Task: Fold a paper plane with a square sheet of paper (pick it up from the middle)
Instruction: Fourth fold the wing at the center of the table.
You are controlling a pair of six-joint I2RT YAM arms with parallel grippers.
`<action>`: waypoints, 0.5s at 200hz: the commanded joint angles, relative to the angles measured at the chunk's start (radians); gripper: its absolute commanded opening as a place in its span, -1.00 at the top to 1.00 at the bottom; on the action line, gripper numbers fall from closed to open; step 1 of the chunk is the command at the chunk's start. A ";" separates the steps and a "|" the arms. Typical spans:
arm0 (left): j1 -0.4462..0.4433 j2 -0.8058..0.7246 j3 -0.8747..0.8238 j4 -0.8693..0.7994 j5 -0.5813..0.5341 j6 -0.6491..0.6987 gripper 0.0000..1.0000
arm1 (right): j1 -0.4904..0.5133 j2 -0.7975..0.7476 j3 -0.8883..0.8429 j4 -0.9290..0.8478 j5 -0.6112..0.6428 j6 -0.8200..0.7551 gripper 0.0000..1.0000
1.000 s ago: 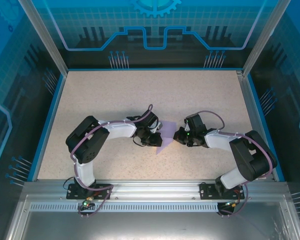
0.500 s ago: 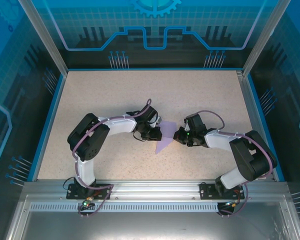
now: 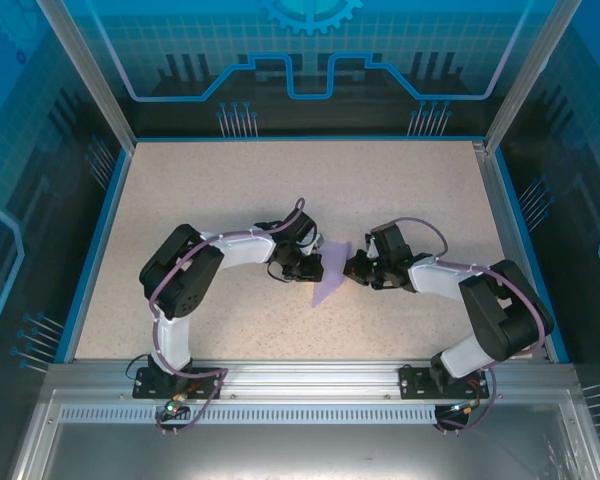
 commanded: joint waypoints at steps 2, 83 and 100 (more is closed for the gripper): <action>0.008 0.048 0.004 -0.029 -0.042 0.030 0.81 | 0.013 0.013 0.030 0.030 -0.045 0.029 0.99; 0.009 0.047 -0.035 -0.003 -0.043 0.041 0.85 | 0.041 0.076 0.062 0.136 -0.063 0.111 0.99; 0.011 0.045 -0.044 0.001 -0.042 0.043 0.86 | 0.044 0.088 0.070 0.152 -0.061 0.121 0.99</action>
